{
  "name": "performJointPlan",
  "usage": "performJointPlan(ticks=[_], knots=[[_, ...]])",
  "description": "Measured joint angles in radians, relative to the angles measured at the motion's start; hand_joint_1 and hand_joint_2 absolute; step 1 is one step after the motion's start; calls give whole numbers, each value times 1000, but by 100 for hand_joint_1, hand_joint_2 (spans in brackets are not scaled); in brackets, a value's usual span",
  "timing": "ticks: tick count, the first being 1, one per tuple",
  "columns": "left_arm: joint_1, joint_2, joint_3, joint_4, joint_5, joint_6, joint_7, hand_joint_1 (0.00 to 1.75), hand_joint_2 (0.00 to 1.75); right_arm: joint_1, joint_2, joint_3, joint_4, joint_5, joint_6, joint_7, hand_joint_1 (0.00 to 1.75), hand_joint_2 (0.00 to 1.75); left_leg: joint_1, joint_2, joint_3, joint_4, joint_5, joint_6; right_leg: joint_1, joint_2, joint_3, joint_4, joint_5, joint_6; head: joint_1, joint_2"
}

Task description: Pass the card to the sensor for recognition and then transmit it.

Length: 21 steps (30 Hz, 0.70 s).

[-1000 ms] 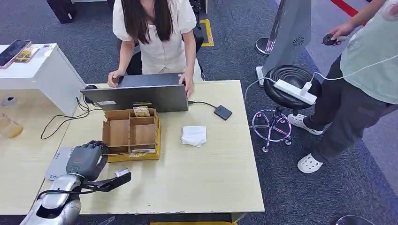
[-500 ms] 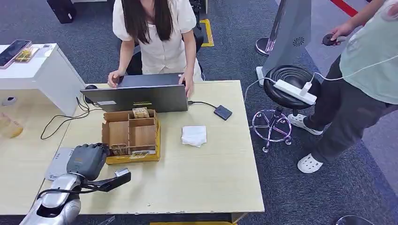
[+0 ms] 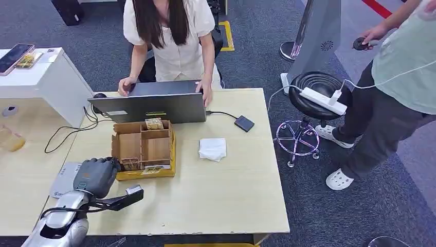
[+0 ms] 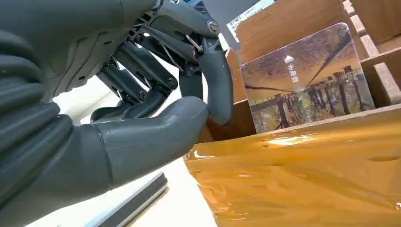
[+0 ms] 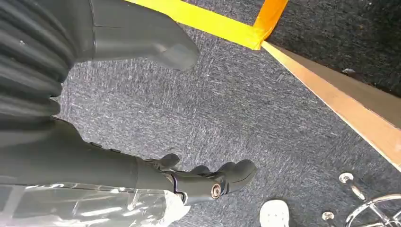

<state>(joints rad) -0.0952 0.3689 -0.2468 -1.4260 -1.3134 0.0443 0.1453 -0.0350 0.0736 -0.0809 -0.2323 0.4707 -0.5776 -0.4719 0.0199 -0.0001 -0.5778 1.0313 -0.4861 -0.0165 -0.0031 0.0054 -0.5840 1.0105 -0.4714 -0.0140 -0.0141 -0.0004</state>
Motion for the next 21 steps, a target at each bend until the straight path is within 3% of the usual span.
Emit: performJointPlan(ticks=[1,2,11,21], knots=[[0,0,0,0,0,0,0,61,175,0,0,0,0,1,0,0,0,175,0,0,0,0,0,0,0,0,0,0,0,0,0,0],[0,0,0,0,0,0,0,0,175,0,0,0,0,2,0,0,0,175,0,0,0,0,0,0,0,0,0,0,0,0,0,0],[-2,0,0,0,6,22,0,0,175,0,0,-7,0,8,-1,-3,0,175,0,0,0,0,0,0,0,0,0,0,0,0,0,0],[-2,21,9,-2,48,-2,-23,0,175,1,0,-22,0,14,-1,-5,0,175,0,0,0,0,0,0,0,0,0,0,0,0,0,0]])
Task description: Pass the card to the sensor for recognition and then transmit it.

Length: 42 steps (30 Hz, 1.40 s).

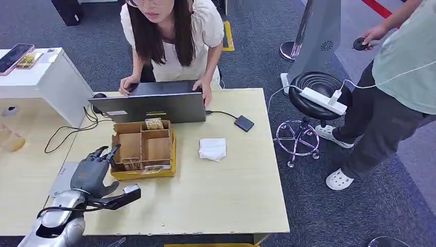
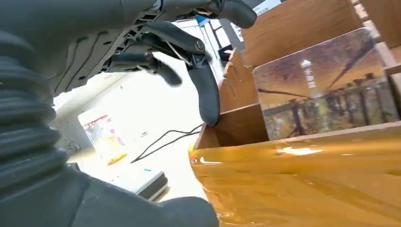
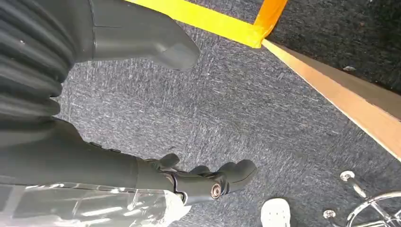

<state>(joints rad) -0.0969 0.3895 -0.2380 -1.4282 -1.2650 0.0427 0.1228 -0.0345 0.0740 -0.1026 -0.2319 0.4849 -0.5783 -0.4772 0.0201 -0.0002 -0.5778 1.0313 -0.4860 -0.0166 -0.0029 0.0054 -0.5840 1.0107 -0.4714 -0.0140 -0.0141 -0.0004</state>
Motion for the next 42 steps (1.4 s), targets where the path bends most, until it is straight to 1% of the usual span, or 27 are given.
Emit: performJointPlan(ticks=[7,14,18,21,26,31,35,38,42], knots=[[3,19,3,-12,16,-12,-13,0,175,0,0,-2,0,2,0,-2,0,175,0,0,0,0,0,0,0,0,0,0,0,0,0,0],[33,48,5,-59,63,-37,-31,0,175,1,0,-21,0,0,0,-9,0,175,0,0,0,0,0,0,0,0,0,0,0,0,0,0],[56,69,10,-90,104,-66,-40,0,175,2,0,-26,0,2,0,-10,0,175,0,0,0,0,0,0,0,0,0,0,0,0,0,0],[81,97,23,-120,160,-108,-43,0,175,3,0,-34,0,3,-1,-16,0,175,0,0,0,0,0,0,0,0,0,0,0,0,0,0],[113,139,44,-159,222,-144,-62,0,175,4,0,-48,0,3,0,-21,0,175,0,0,0,0,0,0,0,0,0,0,0,0,0,0],[154,166,67,-208,263,-150,-63,0,175,7,0,-54,0,3,-1,-22,0,175,0,0,0,0,0,0,0,0,0,0,0,0,0,0],[178,174,72,-233,268,-153,-63,0,175,7,0,-59,1,3,-1,-23,0,175,0,0,0,0,0,0,0,0,0,0,0,0,0,0],[194,178,77,-251,297,-161,-64,0,175,7,0,-65,1,3,-1,-26,0,175,0,0,0,0,0,0,0,0,0,0,0,0,0,0],[241,188,77,-302,313,-159,-60,0,175,10,0,-76,2,0,-4,-32,0,175,0,1,0,0,0,0,0,0,0,0,0,0,0,0]])
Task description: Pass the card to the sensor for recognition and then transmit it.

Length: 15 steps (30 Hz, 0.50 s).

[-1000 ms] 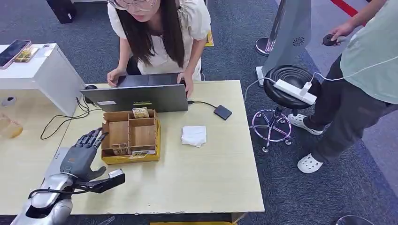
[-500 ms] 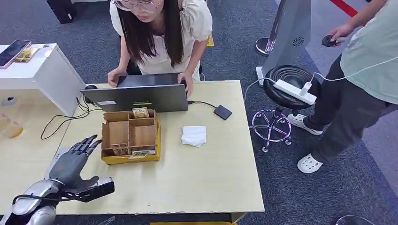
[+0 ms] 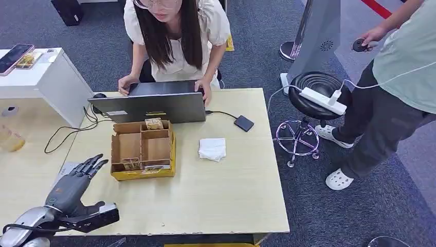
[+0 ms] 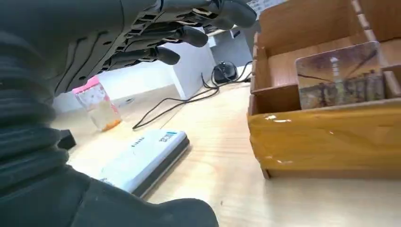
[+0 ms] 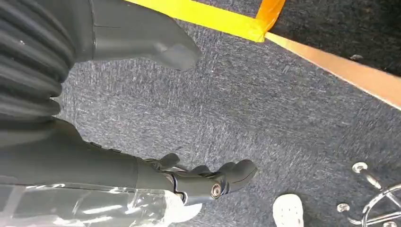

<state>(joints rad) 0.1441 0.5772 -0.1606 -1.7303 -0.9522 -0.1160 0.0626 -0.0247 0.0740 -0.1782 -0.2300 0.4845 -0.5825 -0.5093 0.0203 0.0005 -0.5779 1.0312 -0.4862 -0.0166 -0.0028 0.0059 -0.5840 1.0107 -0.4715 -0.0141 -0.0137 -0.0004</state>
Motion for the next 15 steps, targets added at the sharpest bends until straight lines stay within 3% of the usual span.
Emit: performJointPlan(ticks=[8,11,15], knots=[[12,1,0,-12,0,0,5,0,175,0,0,-2,0,0,-1,-2,0,175,0,0,0,0,0,0,0,0,0,0,0,0,0,0],[80,3,-3,-86,7,5,16,0,175,2,2,-19,1,-4,-3,-8,0,175,0,0,0,0,0,0,0,0,0,0,0,0,0,0],[99,5,-4,-109,10,6,18,0,175,2,6,-24,1,-4,-5,-8,0,175,0,0,0,0,0,0,0,0,0,0,0,0,0,0]])
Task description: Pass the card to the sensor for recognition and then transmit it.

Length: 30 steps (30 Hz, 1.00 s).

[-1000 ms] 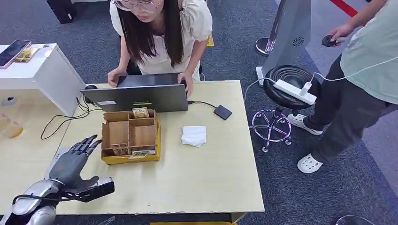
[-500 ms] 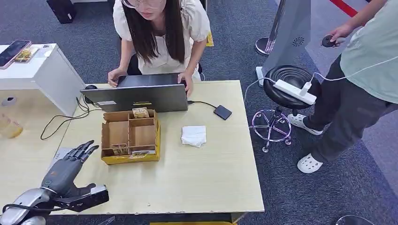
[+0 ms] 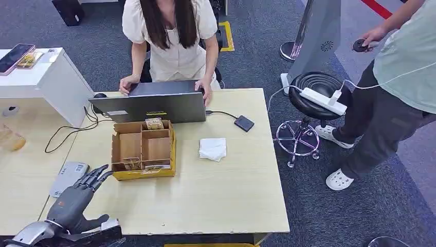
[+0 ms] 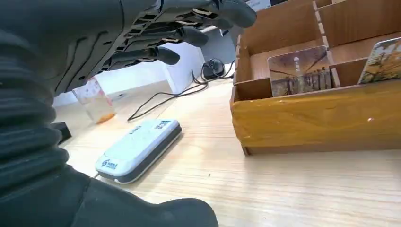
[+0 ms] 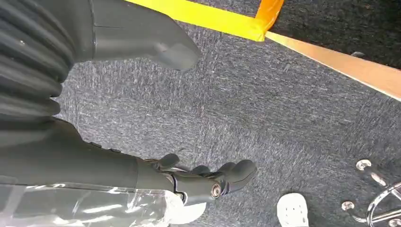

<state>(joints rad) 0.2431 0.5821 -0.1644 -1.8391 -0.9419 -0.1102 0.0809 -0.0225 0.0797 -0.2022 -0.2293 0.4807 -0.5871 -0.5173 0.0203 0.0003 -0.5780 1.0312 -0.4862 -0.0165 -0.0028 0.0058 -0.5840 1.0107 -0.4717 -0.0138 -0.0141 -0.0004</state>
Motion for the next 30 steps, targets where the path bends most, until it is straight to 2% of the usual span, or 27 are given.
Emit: performJointPlan(ticks=[9,18,21,24,30], knots=[[22,5,-29,-28,24,5,0,0,175,0,3,-5,1,4,-1,-1,0,175,0,0,0,0,0,0,0,0,0,0,0,0,0,0],[39,2,-147,-64,23,92,35,0,175,0,8,-26,2,13,-4,-3,0,175,0,0,0,0,0,1,0,0,0,0,0,0,0,0],[29,-17,-185,-64,-25,130,42,0,175,0,11,-29,2,19,-3,-3,0,175,0,0,0,0,0,1,0,-1,0,0,0,0,0,0],[5,-50,-231,-61,-185,196,79,0,175,-1,16,-35,2,36,-2,-2,0,175,0,0,0,0,0,1,0,-1,0,0,0,0,0,0],[-51,-113,-281,-32,-281,216,73,0,175,-3,22,-43,0,56,-1,1,0,175,0,-1,0,0,0,1,0,-2,1,0,0,0,0,0]])
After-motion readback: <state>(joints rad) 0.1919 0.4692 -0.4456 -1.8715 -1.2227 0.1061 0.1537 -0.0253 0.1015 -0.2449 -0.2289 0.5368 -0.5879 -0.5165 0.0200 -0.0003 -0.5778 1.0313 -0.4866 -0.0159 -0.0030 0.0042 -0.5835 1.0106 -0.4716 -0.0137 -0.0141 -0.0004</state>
